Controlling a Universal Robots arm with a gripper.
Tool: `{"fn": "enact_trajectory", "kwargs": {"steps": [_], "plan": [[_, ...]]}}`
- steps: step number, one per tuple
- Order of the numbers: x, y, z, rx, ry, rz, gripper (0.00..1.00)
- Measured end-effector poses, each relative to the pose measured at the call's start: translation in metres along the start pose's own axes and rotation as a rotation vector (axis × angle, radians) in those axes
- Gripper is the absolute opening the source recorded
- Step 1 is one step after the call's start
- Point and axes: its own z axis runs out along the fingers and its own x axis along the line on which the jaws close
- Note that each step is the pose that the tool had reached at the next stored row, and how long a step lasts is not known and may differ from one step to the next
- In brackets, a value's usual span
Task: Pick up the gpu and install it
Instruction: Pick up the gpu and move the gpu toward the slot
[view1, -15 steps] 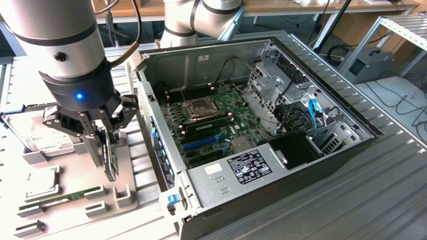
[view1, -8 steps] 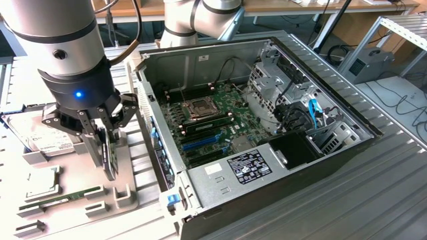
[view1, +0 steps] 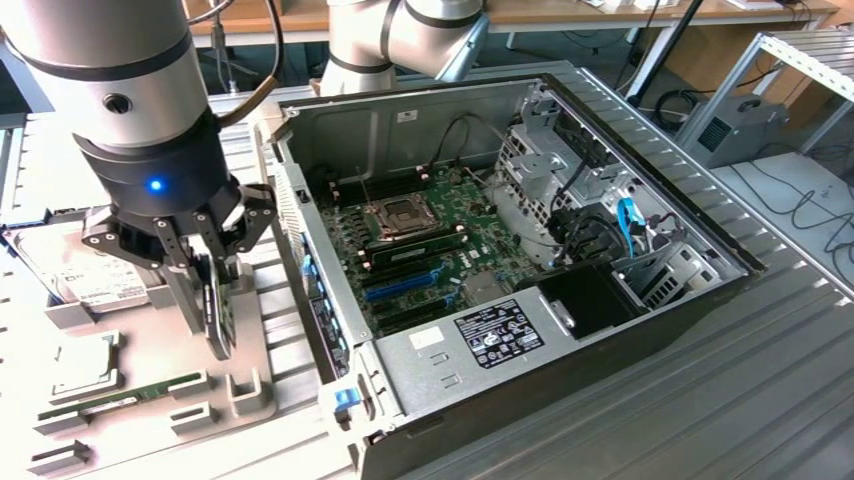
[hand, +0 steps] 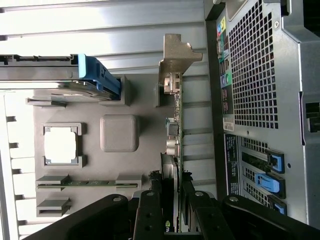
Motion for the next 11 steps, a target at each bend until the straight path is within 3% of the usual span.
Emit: {"fn": "enact_trajectory", "kwargs": {"steps": [11], "plan": [[-0.0001,0.0002,-0.0036,0.0000,0.0000,0.000,0.26]]}}
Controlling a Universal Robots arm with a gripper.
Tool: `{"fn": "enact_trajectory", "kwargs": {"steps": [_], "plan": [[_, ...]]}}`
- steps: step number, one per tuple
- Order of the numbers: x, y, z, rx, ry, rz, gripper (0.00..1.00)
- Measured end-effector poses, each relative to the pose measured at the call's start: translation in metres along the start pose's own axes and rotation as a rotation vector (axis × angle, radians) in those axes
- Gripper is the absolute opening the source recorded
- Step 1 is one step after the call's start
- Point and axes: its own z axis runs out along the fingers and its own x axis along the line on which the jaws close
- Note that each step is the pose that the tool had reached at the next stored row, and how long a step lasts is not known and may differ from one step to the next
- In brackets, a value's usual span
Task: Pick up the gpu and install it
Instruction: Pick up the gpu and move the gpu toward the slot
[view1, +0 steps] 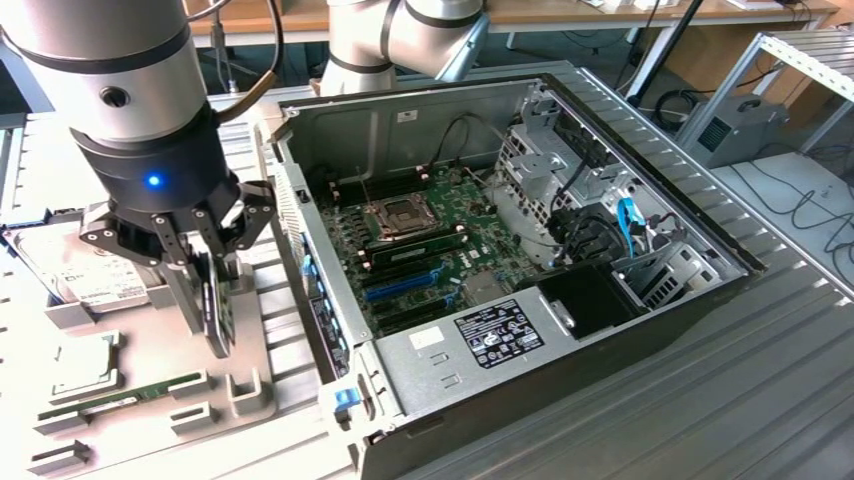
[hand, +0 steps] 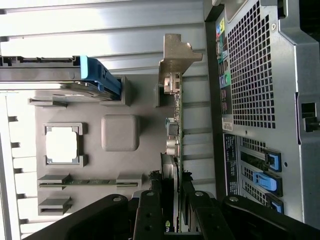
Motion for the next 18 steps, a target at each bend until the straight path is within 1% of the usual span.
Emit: {"fn": "enact_trajectory", "kwargs": {"steps": [18], "plan": [[-0.0001,0.0003,-0.0040,0.0000,0.0000,0.000,0.26]]}}
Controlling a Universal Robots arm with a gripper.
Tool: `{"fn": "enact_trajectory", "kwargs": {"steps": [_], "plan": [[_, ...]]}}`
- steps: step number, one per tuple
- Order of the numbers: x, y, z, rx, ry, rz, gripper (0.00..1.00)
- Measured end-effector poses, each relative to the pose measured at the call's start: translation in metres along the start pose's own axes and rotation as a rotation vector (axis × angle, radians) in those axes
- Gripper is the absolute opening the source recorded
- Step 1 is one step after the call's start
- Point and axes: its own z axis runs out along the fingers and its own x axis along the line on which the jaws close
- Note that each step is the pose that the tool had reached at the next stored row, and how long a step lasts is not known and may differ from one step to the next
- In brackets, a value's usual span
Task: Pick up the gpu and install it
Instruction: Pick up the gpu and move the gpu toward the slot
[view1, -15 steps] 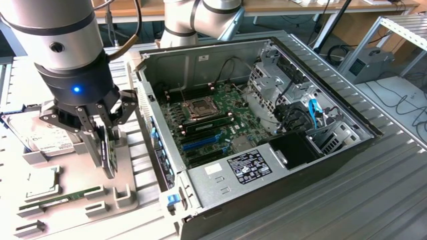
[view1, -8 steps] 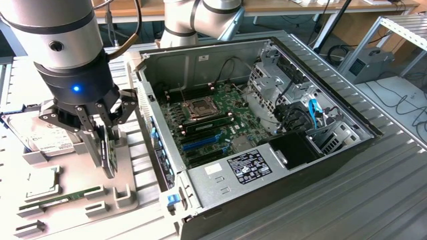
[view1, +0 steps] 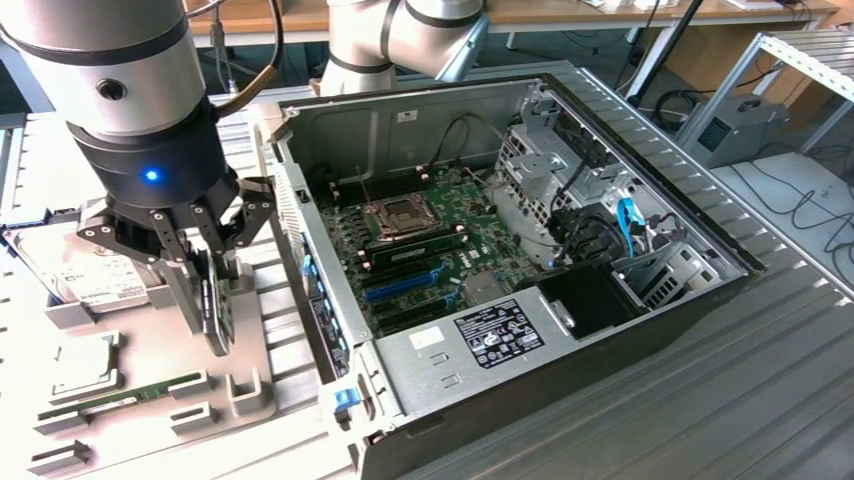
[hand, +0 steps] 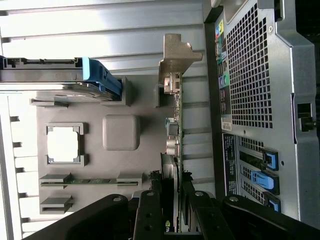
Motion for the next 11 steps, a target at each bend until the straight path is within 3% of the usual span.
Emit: {"fn": "enact_trajectory", "kwargs": {"steps": [11], "plan": [[0.0000,0.0003,-0.0034,-0.0001,0.0000,0.000,0.26]]}}
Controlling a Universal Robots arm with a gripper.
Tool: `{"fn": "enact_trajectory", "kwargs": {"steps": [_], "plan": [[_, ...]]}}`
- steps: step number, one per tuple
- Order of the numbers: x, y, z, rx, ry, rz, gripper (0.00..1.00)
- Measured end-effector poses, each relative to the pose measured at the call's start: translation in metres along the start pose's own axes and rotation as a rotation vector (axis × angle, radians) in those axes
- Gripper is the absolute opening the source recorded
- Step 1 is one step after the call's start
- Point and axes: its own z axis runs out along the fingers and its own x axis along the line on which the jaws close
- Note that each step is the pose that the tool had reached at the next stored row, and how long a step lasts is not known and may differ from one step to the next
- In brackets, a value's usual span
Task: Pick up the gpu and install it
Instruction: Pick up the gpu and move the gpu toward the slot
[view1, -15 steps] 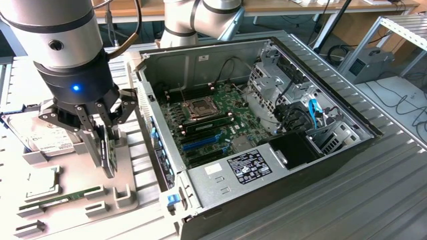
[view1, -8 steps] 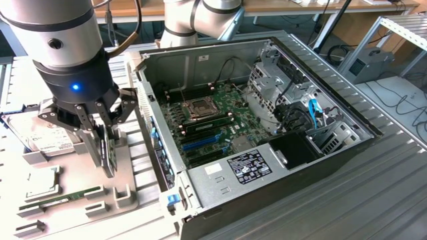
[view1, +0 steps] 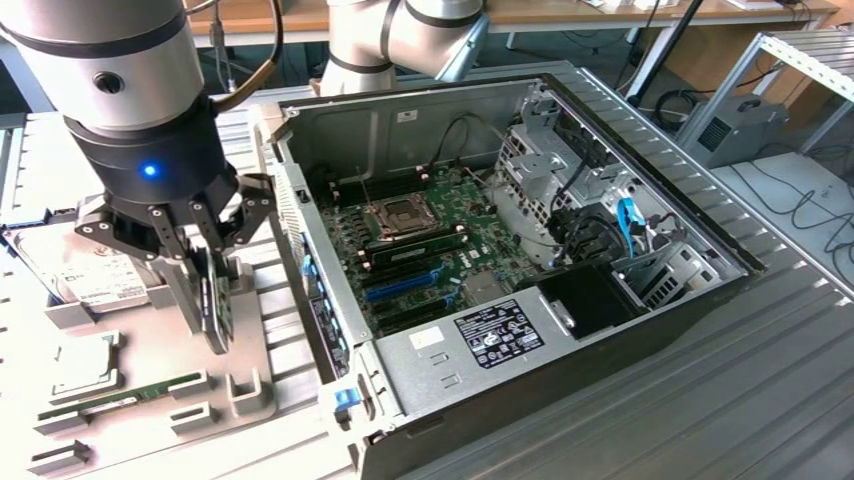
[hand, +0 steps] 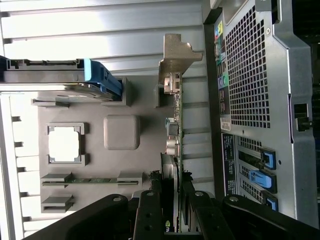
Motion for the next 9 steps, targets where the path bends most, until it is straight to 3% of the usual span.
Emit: {"fn": "enact_trajectory", "kwargs": {"steps": [9], "plan": [[-0.0001,0.0002,-0.0029,0.0001,0.0000,0.000,0.26]]}}
